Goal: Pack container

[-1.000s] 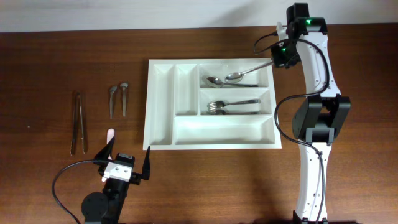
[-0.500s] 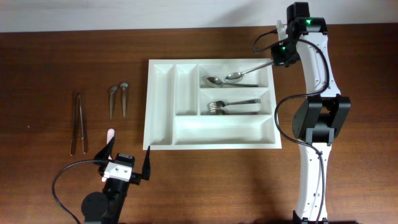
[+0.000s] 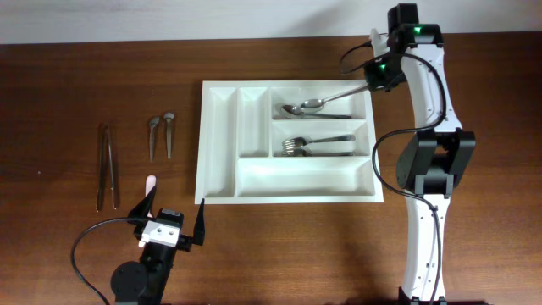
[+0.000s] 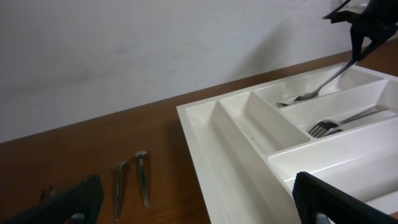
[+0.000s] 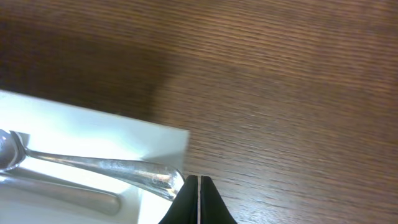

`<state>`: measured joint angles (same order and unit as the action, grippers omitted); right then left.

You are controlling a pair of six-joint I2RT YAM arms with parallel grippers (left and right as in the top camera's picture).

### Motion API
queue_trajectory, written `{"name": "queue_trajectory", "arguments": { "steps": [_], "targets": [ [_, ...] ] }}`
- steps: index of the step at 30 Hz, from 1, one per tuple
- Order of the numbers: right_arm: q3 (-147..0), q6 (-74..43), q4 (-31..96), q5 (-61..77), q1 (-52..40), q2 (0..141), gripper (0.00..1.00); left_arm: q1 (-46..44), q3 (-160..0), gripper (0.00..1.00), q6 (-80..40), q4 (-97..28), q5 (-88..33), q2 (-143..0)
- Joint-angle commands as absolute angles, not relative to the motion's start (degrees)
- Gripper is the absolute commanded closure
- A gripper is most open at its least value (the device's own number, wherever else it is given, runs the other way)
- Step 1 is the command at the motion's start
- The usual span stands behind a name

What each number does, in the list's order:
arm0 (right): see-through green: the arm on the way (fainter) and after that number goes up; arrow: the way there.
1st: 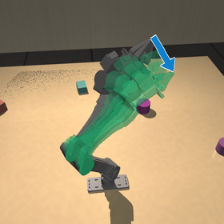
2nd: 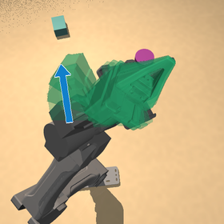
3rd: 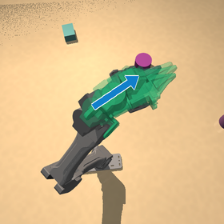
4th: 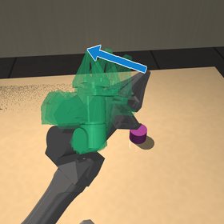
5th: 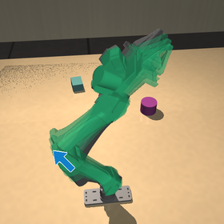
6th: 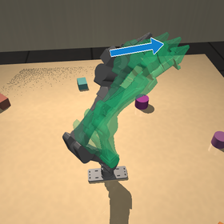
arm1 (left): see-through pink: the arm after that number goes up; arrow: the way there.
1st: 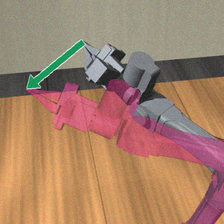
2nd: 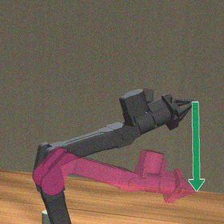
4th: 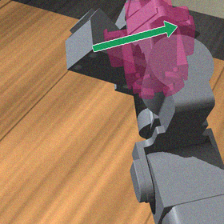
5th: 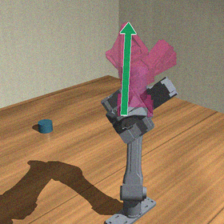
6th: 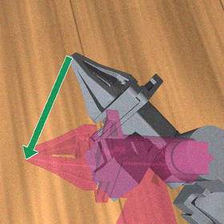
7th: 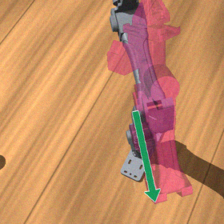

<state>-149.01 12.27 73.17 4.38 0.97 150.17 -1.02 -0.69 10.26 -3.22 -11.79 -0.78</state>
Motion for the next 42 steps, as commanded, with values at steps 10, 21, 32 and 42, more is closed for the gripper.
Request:
{"name": "queue_trajectory", "arguments": {
  "steps": [10,21,32,42],
  "targets": [
    [-148.75,13.72,73.82,5.98,-2.24,150.41,0.96,-1.23,-0.49,0.01,9.98,-3.53,-11.79,-0.34],
    [-148.77,11.55,72.38,-0.69,-1.67,150.41,0.96,-1.23,-0.49,0.01,9.96,-3.53,-11.79,-0.34],
    [-148.75,11.57,73.32,-2.22,-1.37,150.41,0.96,-1.23,-0.49,0.01,9.98,-3.53,-11.79,-0.34],
    [-148.7,11.6,74.81,-2.17,-1.43,150.41,0.96,-1.23,-0.49,0.01,9.98,-3.53,-11.79,-0.34]
  ]
}}
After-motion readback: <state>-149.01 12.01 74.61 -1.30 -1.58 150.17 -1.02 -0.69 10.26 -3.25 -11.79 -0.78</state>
